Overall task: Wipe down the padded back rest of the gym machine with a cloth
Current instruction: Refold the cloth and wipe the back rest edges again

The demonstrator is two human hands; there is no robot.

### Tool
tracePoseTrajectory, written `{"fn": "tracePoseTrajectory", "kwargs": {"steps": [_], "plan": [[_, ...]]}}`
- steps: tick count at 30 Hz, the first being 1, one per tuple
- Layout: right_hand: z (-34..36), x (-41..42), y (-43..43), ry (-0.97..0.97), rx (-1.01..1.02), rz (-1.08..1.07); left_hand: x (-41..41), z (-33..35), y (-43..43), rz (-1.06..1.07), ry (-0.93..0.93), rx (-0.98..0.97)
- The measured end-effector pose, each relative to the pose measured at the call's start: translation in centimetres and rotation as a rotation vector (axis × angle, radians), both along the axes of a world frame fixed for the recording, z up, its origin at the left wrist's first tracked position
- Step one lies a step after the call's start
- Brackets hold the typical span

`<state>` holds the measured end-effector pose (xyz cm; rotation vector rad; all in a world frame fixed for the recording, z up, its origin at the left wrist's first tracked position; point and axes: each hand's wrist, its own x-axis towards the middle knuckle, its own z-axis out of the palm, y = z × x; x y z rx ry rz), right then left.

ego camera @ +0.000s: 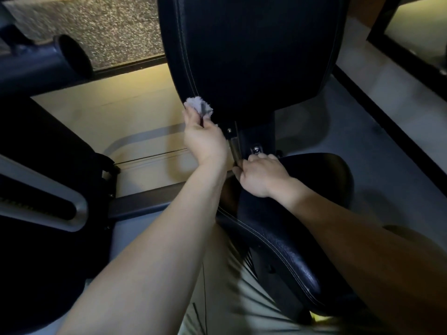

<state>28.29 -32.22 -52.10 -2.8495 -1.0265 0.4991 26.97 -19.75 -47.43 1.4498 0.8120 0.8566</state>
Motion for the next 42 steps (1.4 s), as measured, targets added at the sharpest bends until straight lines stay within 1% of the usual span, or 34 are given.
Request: {"fn": "tracePoseTrajectory", "kwargs": {"steps": [3, 6, 9, 11, 12, 14, 16, 17, 18, 20, 22, 23, 24, 26, 27, 28, 29, 31, 33, 35, 37, 38, 40, 42], "plan": [[-0.1, -0.1, -0.2, 0.002, 0.028, -0.006, -1.7, 0.9, 1.5, 0.01, -0.045, 0.206], [-0.2, -0.2, -0.3, 0.002, 0.039, -0.005, -2.3, 2.0, 2.3, 0.068, 0.024, 0.572], [-0.4, -0.1, -0.3, -0.012, 0.041, 0.001, -1.7, 1.6, 2.3, -0.101, 0.096, 0.928], [-0.6, -0.2, -0.4, -0.01, 0.039, -0.002, -1.0, 0.3, 3.0, -0.153, 0.167, 1.096], [-0.7, -0.2, -0.4, -0.013, 0.038, -0.001, -0.7, -0.3, 3.4, -0.159, 0.19, 1.145], [-0.6, -0.1, -0.4, -0.027, 0.044, 0.01, -0.9, -2.0, 3.9, -0.176, 0.268, 1.176], [-0.6, -0.2, -0.5, -0.029, 0.048, 0.017, -2.3, -4.0, 4.2, -0.24, 0.383, 1.142], [-0.6, -0.2, -0.5, -0.03, 0.049, 0.019, -3.2, -4.5, 4.3, -0.265, 0.405, 1.119], [-0.6, -0.2, -0.5, -0.033, 0.053, 0.021, -3.8, -4.6, 4.5, -0.279, 0.383, 1.104], [-0.5, -0.2, -0.6, -0.032, 0.057, 0.018, -3.7, -3.1, 4.8, -0.259, 0.277, 1.093], [-0.6, -0.3, -0.5, -0.026, 0.053, 0.019, -2.3, -0.4, 4.9, -0.179, 0.183, 1.137], [-0.6, -0.3, -0.4, -0.025, 0.053, 0.019, -1.6, 0.3, 5.1, -0.169, 0.166, 1.172], [-0.6, -0.3, -0.4, -0.027, 0.054, 0.018, -1.1, 0.1, 5.2, -0.19, 0.192, 1.208], [-0.5, -0.3, -0.5, -0.033, 0.058, 0.017, -1.3, -2.4, 5.5, -0.283, 0.325, 1.236], [-0.4, -0.3, -0.5, -0.033, 0.058, 0.017, -1.9, -3.9, 5.4, -0.327, 0.382, 1.216], [-0.3, -0.3, -0.6, -0.032, 0.058, 0.018, -2.5, -4.9, 5.1, -0.353, 0.398, 1.18], [-0.3, -0.3, -0.6, -0.034, 0.058, 0.019, -2.8, -5.2, 4.5, -0.349, 0.366, 1.144], [-0.2, -0.3, -0.6, -0.042, 0.056, 0.024, -2.2, -2.8, 2.5, -0.322, 0.233, 1.117], [0.0, -0.2, -0.6, -0.025, 0.055, 0.017, -0.5, 1.6, 0.3, -0.286, 0.074, 1.172], [0.0, -0.2, -0.6, -0.029, 0.052, 0.014, 2.0, 5.5, -0.6, -0.225, -0.033, 1.24], [0.0, -0.3, -0.7, -0.052, 0.047, 0.01, 4.6, 7.8, -0.6, -0.189, -0.048, 1.288], [0.0, -0.2, -0.7, -0.058, 0.05, 0.009, 5.6, 8.1, -0.5, -0.178, -0.02, 1.31], [-0.3, -0.2, -0.7, -0.062, 0.071, 0.01, 6.4, 6.9, -0.4, -0.186, 0.053, 1.387], [-0.4, -0.1, -0.7, -0.042, 0.09, 0.004, 5.8, 4.4, -0.5, -0.259, 0.105, 1.498]]}}
